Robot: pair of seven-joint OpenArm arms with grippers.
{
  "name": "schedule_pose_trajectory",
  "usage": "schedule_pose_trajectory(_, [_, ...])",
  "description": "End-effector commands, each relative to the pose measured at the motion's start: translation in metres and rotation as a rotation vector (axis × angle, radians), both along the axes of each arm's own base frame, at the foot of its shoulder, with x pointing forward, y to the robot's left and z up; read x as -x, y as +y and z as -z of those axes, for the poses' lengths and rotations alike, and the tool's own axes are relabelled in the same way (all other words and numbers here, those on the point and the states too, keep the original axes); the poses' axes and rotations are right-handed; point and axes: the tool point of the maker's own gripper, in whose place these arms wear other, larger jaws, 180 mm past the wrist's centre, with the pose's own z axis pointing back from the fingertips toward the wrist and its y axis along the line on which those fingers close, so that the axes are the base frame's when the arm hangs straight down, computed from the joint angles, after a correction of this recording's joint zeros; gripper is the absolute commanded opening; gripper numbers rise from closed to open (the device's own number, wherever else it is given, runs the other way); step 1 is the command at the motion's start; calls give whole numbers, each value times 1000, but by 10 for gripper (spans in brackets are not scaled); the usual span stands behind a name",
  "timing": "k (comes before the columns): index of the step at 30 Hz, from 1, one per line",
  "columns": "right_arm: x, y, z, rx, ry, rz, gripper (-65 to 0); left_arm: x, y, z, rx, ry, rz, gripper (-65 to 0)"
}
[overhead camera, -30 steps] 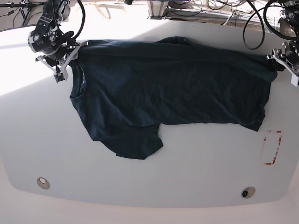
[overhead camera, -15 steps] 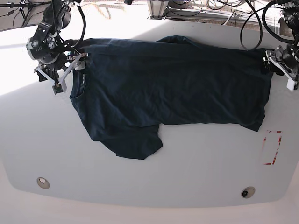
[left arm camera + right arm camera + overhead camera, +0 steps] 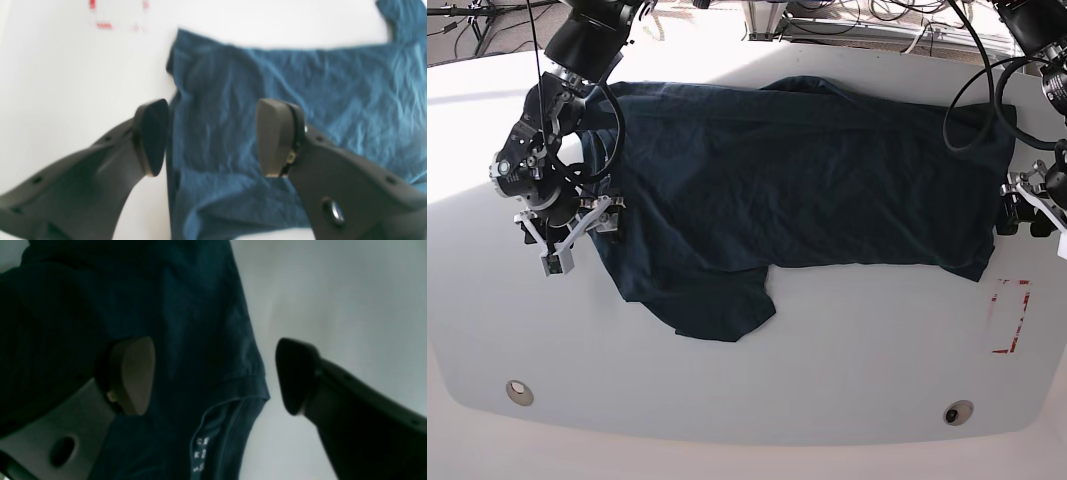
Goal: Fold the T-shirt properly
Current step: 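Release the right gripper and regrasp the shirt edge beside it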
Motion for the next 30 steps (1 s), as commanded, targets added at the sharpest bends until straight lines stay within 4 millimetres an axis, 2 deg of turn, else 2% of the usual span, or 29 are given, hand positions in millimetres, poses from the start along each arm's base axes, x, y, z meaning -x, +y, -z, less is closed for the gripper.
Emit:
schedule_pose_trajectory(1, [-29,0,-10,-51,-68,-4,-111,-17,7,-24,3,-82,-10,-261])
schedule_pose_trajectory(4, [-42,-3,-3,-94,-87,5,-111,-32,15,-28,47,-101,-35,-261])
schedule_pose_trajectory(10, [-56,-11,14,-159,-96,27,-111,-52,26,-27,130,-110,-75,-262])
schedule_pose_trajectory(17, [-56,-21,35,-201,-74,53,-111,-65,37,-24,190,-154,-113,-262])
schedule_pose_trajectory(22, [-53,-19,45,-222,-62,59,-111,-67,43,-10,234,-134,-141,-262])
schedule_pose_trajectory(26, [-47,-10,53,-229,-41,44,-111,-65,45,3,263,-103,-159,-262])
schedule_pose_trajectory(30, [-45,17,60,-238,-17,-15,-111,-66,48,13,293,-79,-179,-262])
